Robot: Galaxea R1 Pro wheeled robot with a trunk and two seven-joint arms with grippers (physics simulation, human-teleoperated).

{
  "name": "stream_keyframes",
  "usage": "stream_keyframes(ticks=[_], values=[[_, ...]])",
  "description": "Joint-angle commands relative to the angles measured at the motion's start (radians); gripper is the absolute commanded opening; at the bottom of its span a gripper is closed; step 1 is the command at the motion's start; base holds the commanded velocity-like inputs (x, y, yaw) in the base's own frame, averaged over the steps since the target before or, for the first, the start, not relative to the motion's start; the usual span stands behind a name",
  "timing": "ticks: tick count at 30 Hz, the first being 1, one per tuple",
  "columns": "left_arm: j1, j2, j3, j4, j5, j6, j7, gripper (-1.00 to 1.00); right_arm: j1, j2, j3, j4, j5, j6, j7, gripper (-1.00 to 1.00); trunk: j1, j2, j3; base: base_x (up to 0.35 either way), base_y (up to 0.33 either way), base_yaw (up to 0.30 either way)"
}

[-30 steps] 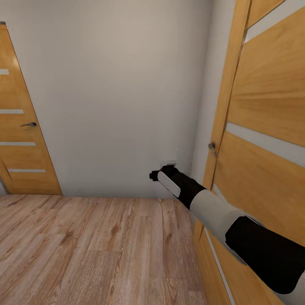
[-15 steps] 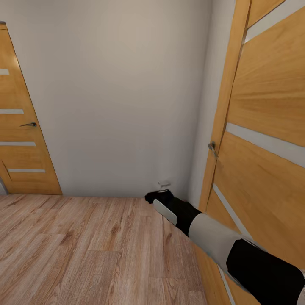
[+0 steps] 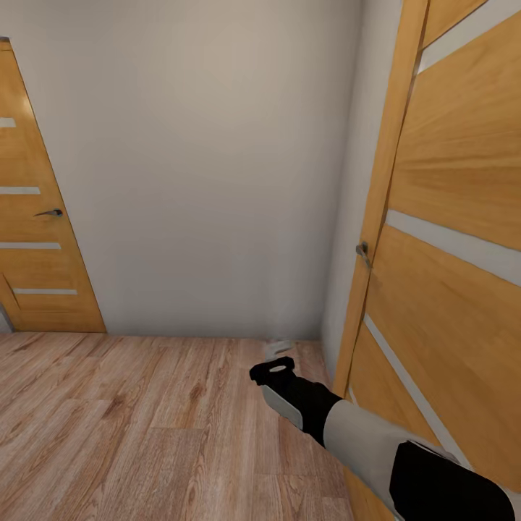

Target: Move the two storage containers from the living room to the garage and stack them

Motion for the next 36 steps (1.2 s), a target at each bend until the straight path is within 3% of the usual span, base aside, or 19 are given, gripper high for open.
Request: stream_keyframes(ticks=[1, 13, 17, 19, 22, 27, 36], values=[[0.000, 0.000, 0.001, -0.001, 0.001, -0.001, 0.002, 1.00, 0.006, 0.000, 0.007, 0.021, -0.005, -0.012, -0.006, 1.00, 0.000, -0.001, -0.001, 0.000, 0.000, 0.000], [0.000, 0.000, 0.001, -0.001, 0.000, -0.001, 0.002, 1.00, 0.126, 0.000, 0.009, 0.058, 0.005, -0.043, 0.000, 1.00, 0.000, -0.001, -0.001, 0.000, 0.000, 0.000], [0.000, 0.000, 0.001, -0.001, 0.000, -0.001, 0.002, 1.00, 0.177, 0.000, 0.066, 0.132, 0.010, -0.113, 0.047, 1.00, 0.000, -0.001, -0.001, 0.000, 0.000, 0.000], [0.000, 0.000, 0.001, -0.001, 0.000, -0.001, 0.002, 1.00, 0.187, 0.000, 0.097, 0.183, 0.010, -0.147, 0.087, 1.00, 0.000, -0.001, -0.001, 0.000, 0.000, 0.000], [0.000, 0.000, 0.001, -0.001, 0.000, -0.001, 0.002, 1.00, 0.189, 0.000, 0.106, 0.206, 0.010, -0.158, 0.111, 1.00, 0.000, -0.001, -0.001, 0.000, 0.000, 0.000], [0.000, 0.000, 0.001, -0.001, 0.000, -0.001, 0.002, 1.00, 0.191, 0.000, 0.112, 0.223, 0.009, -0.178, 0.136, 1.00, 0.000, -0.001, -0.001, 0.000, 0.000, 0.000], [0.000, 0.000, 0.001, -0.001, 0.001, -0.001, 0.002, 1.00, 0.215, 0.000, 0.113, 0.262, 0.010, -0.215, 0.255, 1.00, 0.000, -0.001, -0.001, 0.000, 0.000, 0.000]])
